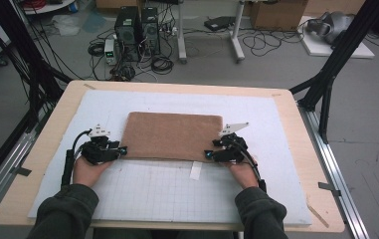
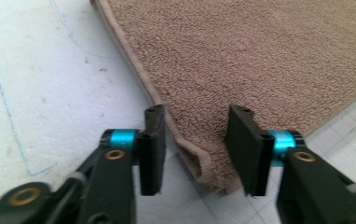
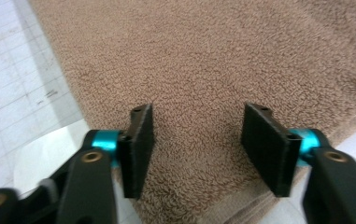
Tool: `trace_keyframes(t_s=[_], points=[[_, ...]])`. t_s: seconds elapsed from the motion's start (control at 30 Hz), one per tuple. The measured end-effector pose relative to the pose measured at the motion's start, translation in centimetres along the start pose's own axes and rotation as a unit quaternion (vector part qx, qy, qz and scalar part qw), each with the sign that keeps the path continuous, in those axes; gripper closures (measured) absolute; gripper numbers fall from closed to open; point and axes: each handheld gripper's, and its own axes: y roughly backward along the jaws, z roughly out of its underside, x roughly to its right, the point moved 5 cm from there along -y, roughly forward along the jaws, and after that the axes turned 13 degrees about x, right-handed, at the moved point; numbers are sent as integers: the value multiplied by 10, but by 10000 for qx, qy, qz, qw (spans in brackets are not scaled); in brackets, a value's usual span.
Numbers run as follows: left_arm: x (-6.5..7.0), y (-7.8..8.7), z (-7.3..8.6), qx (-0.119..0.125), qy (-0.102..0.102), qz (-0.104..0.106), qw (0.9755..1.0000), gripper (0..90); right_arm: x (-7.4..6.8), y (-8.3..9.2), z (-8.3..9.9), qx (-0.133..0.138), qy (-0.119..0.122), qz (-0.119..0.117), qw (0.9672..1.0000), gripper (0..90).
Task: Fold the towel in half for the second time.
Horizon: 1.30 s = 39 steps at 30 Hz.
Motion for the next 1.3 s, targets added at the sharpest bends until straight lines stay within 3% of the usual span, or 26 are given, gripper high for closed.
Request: trace_keyframes(t_s=[0.13,0.37,0.7,1.03,1.3], points=[[1,1,-1,18,-31,34,10000,433,1,0,0,61,-154,2,9999,311],[6,5,-5,221,14,183,9996,340,-2,6,-3,111,-135,78,9998,220],[14,15,-8,346,-49,282,9990,223,-9,23,-12,414,-57,82,9991,179],[22,26,-8,421,-153,369,9983,198,-15,36,-14,547,-30,104,9984,162],[27,33,-6,459,-123,423,9980,174,-16,46,-10,626,-73,190,9978,127]])
